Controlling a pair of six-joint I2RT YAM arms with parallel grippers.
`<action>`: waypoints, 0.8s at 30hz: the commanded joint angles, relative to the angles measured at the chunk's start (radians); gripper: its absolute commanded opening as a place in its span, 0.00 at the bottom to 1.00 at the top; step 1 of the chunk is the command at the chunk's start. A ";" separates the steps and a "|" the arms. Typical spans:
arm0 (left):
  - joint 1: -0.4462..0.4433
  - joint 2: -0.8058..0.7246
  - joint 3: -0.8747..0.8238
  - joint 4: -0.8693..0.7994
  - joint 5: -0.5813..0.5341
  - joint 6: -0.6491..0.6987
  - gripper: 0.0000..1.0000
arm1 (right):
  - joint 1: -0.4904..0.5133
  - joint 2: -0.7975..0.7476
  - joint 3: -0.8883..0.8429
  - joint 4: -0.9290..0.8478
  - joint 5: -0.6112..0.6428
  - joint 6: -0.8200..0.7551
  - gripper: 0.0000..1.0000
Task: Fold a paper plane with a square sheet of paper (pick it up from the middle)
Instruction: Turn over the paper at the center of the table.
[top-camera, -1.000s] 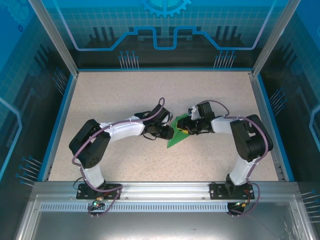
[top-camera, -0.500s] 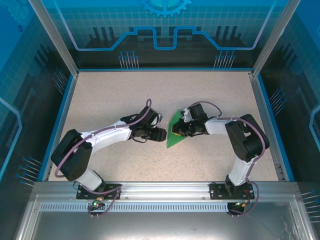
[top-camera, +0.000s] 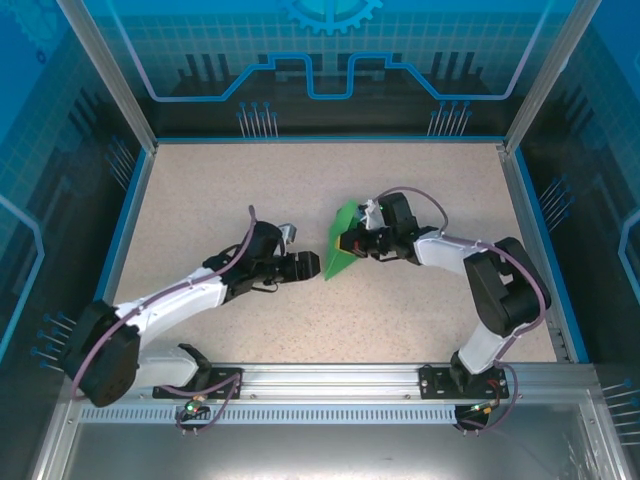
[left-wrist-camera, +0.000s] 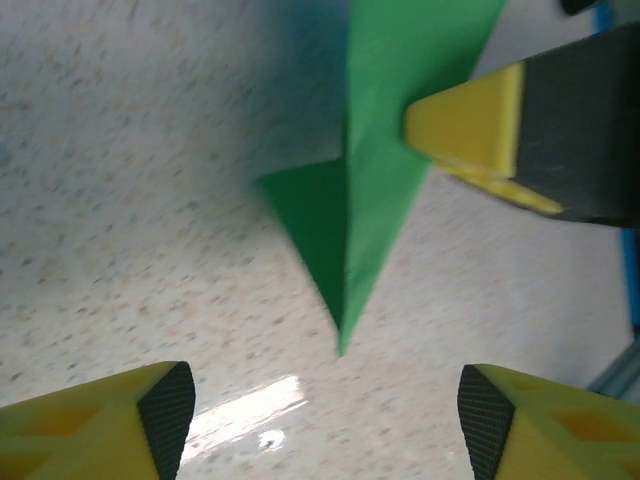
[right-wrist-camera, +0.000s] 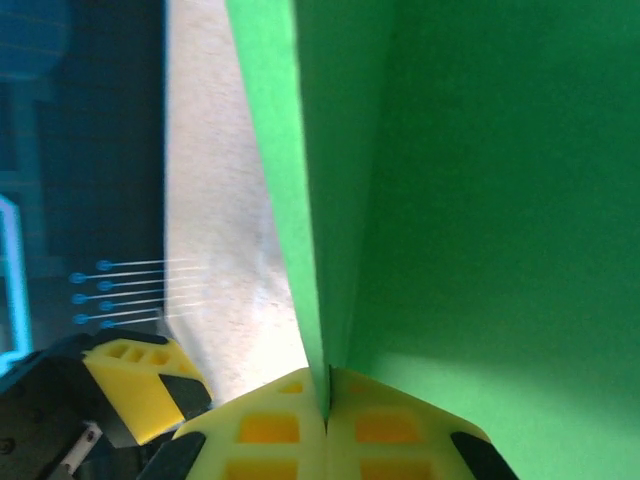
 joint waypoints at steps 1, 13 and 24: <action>0.011 -0.075 -0.048 0.141 0.009 -0.129 0.77 | 0.003 -0.041 0.029 0.095 -0.077 0.076 0.04; 0.022 -0.188 -0.169 0.379 0.012 -0.369 0.83 | -0.005 -0.125 0.042 0.255 -0.132 0.214 0.02; 0.022 -0.114 -0.108 0.502 0.073 -0.391 0.68 | -0.002 -0.144 0.025 0.352 -0.157 0.297 0.01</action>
